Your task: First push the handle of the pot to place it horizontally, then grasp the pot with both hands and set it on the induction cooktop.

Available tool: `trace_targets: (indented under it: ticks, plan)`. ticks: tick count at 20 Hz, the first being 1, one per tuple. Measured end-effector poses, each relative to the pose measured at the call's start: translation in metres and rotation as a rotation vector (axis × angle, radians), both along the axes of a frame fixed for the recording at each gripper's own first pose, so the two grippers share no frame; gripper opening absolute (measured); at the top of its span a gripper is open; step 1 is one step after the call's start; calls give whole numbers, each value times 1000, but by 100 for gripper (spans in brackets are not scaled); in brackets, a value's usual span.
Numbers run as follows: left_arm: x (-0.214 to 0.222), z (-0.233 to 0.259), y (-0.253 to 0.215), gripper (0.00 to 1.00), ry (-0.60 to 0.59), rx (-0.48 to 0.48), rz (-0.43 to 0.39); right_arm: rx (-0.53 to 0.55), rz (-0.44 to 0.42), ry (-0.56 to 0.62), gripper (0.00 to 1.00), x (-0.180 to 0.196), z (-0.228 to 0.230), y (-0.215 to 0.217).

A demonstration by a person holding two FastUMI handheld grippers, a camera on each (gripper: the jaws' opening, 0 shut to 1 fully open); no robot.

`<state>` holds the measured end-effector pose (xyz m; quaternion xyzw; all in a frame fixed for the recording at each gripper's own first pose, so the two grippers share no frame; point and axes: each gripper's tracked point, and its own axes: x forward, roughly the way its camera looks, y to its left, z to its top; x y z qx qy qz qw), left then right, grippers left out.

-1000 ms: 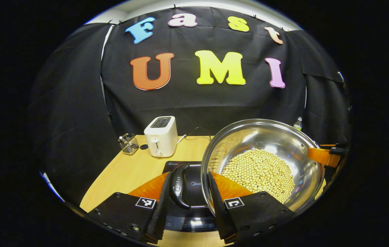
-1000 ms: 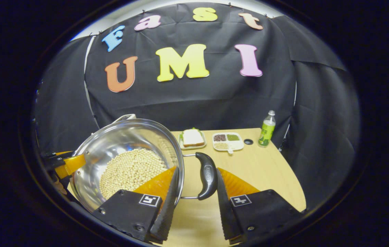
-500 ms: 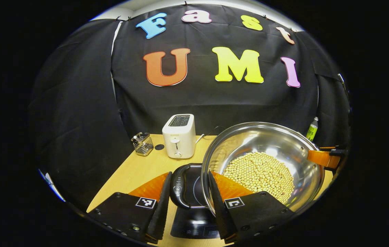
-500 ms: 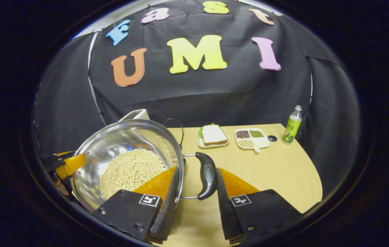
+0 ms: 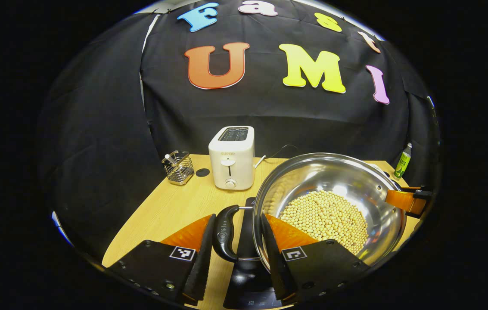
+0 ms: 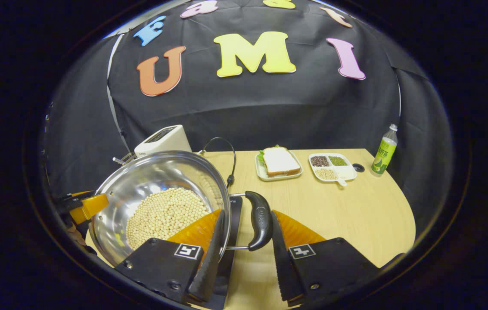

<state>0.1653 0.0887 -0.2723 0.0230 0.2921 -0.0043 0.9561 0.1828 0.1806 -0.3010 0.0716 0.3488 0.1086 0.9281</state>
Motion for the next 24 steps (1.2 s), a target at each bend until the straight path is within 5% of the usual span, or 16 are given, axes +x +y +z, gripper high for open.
trace_targets:
  ticks: [14, 24]
  plan:
    - [19, -44, 4, 58, 49, -18, -14, -11, -14, 36, 60, 10, -43, 17]
    - [20, -45, 10, 58, -21, -4, -15, 36, -48, -11, 62, 12, -44, 20]
